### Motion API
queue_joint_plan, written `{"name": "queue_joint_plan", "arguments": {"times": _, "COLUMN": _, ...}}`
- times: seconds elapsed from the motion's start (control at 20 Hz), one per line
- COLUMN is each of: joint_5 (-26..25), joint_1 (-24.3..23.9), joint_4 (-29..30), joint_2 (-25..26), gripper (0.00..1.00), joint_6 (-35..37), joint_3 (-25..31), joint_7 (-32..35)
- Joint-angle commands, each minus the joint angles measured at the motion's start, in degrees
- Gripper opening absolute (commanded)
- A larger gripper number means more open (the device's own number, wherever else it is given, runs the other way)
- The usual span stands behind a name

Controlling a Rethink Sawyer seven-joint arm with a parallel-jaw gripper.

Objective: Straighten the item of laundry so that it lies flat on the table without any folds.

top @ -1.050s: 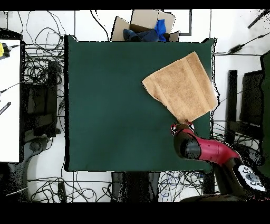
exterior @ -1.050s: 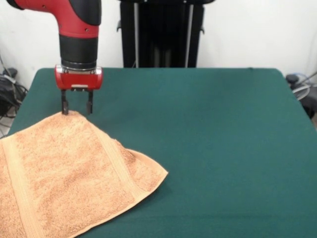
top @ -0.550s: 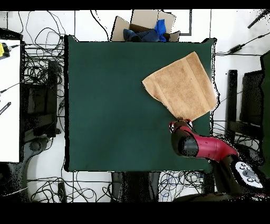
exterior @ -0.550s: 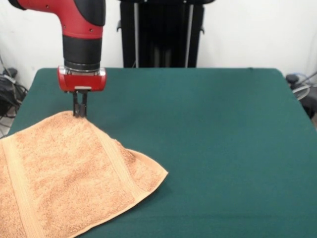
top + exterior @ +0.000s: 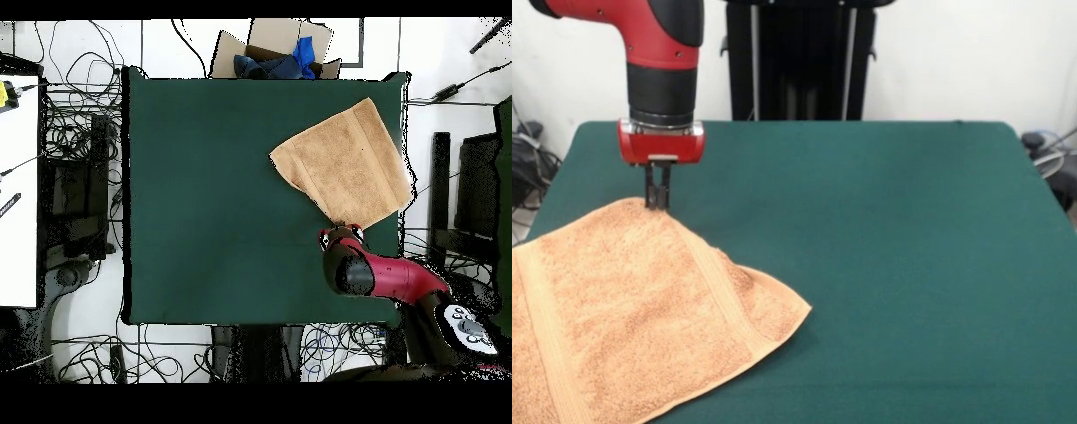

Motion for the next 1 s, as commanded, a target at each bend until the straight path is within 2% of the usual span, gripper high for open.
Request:
{"name": "queue_joint_plan", "arguments": {"times": 0.05, "joint_5": -0.5, "joint_1": 2.7, "joint_4": -2.8, "joint_2": -0.2, "gripper": 0.00, "joint_6": 1.0, "joint_3": 2.7, "joint_7": 6.5}}
{"name": "queue_joint_plan", "arguments": {"times": 0.15, "joint_5": -0.6, "joint_1": 2.6, "joint_4": -3.2, "joint_2": 0.4, "gripper": 0.00, "joint_6": 1.0, "joint_3": 2.8, "joint_7": 6.3}}
{"name": "queue_joint_plan", "arguments": {"times": 0.4, "joint_5": -0.2, "joint_1": 7.0, "joint_4": -8.5, "joint_2": 7.1, "gripper": 0.00, "joint_6": -4.0, "joint_3": -2.4, "joint_7": 8.6}}
{"name": "queue_joint_plan", "arguments": {"times": 1.0, "joint_5": 0.2, "joint_1": 8.2, "joint_4": -8.6, "joint_2": 7.1, "gripper": 0.00, "joint_6": -4.0, "joint_3": -3.5, "joint_7": 9.4}}
